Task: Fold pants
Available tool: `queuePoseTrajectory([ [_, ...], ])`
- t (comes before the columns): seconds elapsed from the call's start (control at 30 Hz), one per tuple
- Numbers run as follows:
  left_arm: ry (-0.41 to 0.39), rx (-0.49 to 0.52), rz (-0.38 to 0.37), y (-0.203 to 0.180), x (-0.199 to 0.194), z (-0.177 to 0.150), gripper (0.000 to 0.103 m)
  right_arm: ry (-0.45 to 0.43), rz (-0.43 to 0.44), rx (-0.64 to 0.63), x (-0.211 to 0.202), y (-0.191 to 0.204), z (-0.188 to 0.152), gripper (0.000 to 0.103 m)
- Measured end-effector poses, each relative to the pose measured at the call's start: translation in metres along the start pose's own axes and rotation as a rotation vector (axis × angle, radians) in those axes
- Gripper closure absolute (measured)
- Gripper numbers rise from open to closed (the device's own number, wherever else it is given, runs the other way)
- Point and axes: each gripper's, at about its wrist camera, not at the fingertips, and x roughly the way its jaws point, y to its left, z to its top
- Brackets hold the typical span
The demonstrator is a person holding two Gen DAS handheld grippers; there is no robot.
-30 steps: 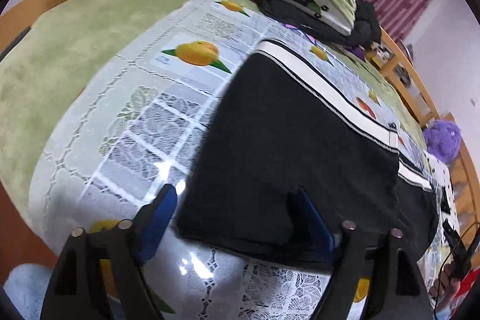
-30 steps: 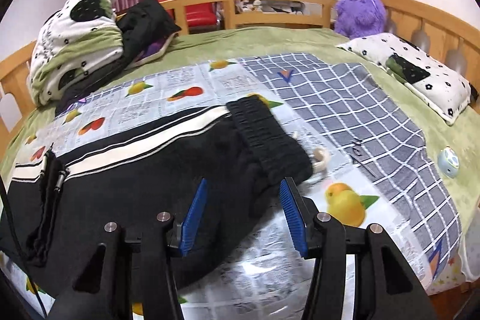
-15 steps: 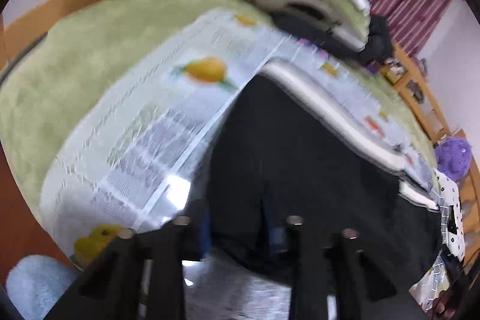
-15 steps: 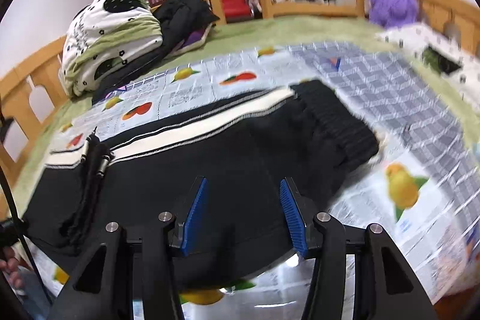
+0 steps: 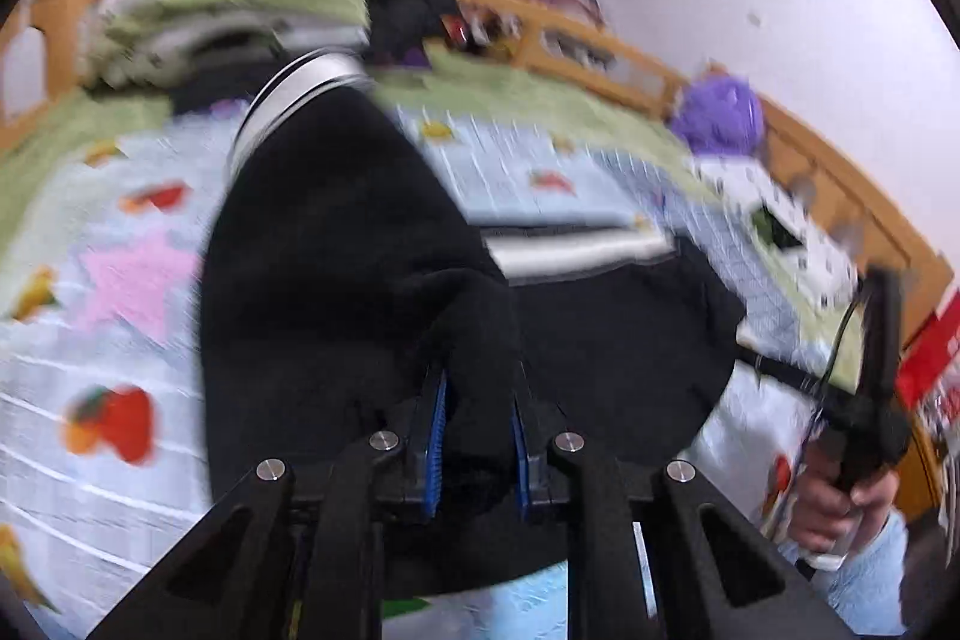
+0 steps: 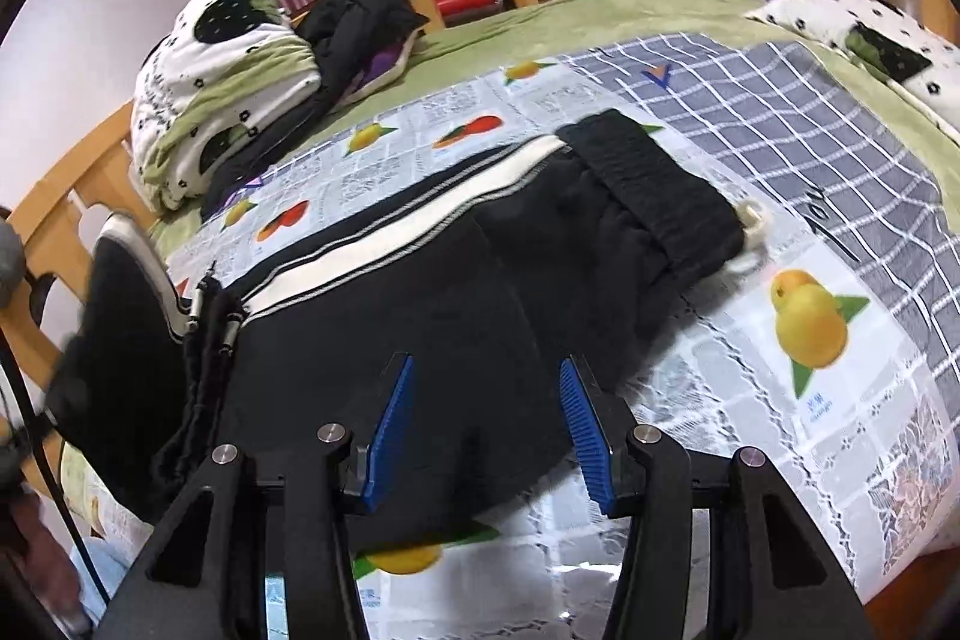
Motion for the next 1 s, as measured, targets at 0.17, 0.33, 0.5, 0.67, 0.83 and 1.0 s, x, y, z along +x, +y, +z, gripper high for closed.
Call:
queuePoseTrajectory([
  [0.17,0.048,-0.101,-0.036,0.011,0.015,-0.009,0.082,0.060,0.075,0.020,0.007,0.002,-0.005,0.053],
  [0.33,0.031,-0.120,-0.103,0.021,-0.018,-0.009,0.040,0.065,0.160,-0.033,0.010,0.036,-0.003,0.053],
  [0.5,-0.049,-0.075,0.071,0.041,-0.045,-0.022,0.032,0.112,0.288,-0.061,0.022,0.082,0.000,0.052],
  [0.67,-0.051,-0.129,0.243,0.092,-0.044,-0.032,0.032,0.164,0.375,-0.101,0.038,0.137,-0.005,0.048],
  [0.83,-0.036,-0.204,0.246,0.126,-0.046,-0.040,0.032,0.238,0.370,-0.142,0.064,0.174,-0.022,0.047],
  [1.0,-0.103,-0.280,0.158,0.138,-0.058,-0.038,0.032,0.339,0.412,-0.102,0.091,0.180,-0.039,0.057],
])
